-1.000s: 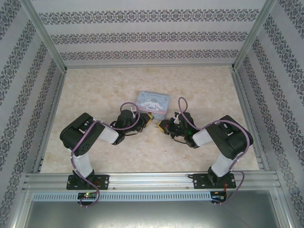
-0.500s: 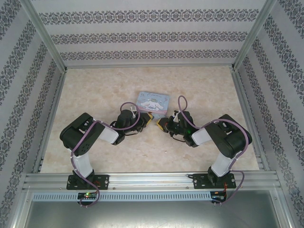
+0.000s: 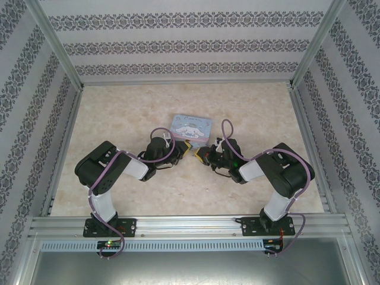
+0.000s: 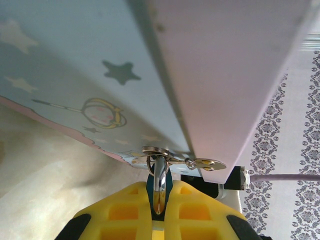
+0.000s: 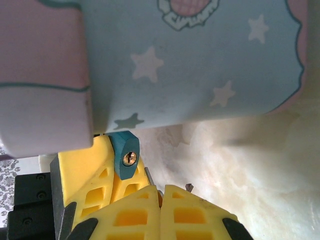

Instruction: Unlock the padlock with the key

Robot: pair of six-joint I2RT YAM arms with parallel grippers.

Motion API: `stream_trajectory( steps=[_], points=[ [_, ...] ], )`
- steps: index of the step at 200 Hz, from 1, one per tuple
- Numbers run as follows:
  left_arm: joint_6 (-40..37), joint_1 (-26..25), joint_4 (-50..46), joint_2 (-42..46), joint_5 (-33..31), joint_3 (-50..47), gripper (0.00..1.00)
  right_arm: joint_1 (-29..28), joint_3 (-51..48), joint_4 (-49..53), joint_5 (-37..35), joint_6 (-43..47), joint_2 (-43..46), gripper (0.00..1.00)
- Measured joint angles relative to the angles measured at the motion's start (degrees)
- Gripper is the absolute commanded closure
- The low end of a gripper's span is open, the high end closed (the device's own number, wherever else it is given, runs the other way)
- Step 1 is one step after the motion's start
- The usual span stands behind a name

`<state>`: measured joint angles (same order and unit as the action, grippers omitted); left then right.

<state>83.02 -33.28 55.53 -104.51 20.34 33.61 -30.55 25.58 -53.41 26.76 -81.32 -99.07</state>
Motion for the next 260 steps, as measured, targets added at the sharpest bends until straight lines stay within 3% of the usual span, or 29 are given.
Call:
stream_trajectory(
  steps=[260],
  points=[
    [0.0, -0.4, 0.2, 0.0, -0.8, 0.0, 1.00, 1.2, 1.7, 0.9, 0.0, 0.0, 0.0, 1.00]
  ],
)
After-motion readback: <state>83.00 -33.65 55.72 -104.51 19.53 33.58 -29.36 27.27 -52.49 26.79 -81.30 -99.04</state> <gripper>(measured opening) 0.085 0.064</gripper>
